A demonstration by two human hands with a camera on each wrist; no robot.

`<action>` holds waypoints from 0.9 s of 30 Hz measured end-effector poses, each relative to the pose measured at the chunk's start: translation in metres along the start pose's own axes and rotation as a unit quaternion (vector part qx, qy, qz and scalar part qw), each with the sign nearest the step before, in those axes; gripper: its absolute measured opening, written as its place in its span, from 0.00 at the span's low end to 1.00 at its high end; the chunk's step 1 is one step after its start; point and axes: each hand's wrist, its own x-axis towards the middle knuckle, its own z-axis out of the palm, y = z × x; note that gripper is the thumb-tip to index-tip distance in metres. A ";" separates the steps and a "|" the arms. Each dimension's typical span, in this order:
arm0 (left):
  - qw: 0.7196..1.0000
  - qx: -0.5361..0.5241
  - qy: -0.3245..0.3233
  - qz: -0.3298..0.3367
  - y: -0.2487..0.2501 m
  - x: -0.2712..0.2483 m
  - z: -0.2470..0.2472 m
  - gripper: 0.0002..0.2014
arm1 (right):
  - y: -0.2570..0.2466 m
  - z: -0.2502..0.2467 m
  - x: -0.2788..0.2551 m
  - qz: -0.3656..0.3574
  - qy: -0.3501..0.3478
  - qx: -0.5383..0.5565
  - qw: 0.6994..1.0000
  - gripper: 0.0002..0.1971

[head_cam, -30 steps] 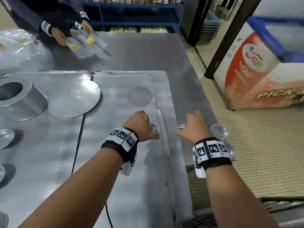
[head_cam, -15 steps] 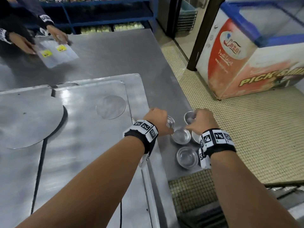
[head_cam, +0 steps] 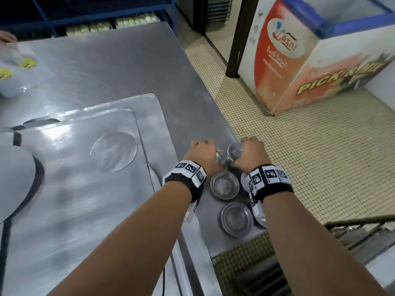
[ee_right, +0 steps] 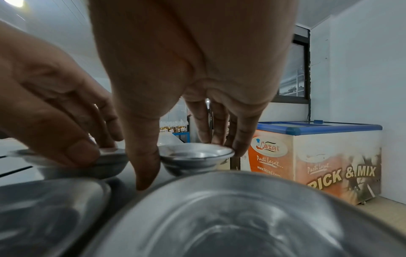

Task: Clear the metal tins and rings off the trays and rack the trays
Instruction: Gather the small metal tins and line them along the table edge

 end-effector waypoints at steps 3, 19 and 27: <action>1.000 0.004 0.019 0.004 -0.002 0.005 0.008 0.39 | 0.001 0.003 0.002 0.001 -0.006 0.004 1.000 0.37; 0.997 -0.041 0.036 -0.058 -0.048 -0.063 -0.008 0.21 | -0.043 -0.008 -0.044 -0.084 -0.010 -0.057 0.995 0.18; 0.983 -0.042 0.027 -0.176 -0.112 -0.201 -0.036 0.17 | -0.112 0.014 -0.130 -0.207 -0.115 -0.117 0.964 0.21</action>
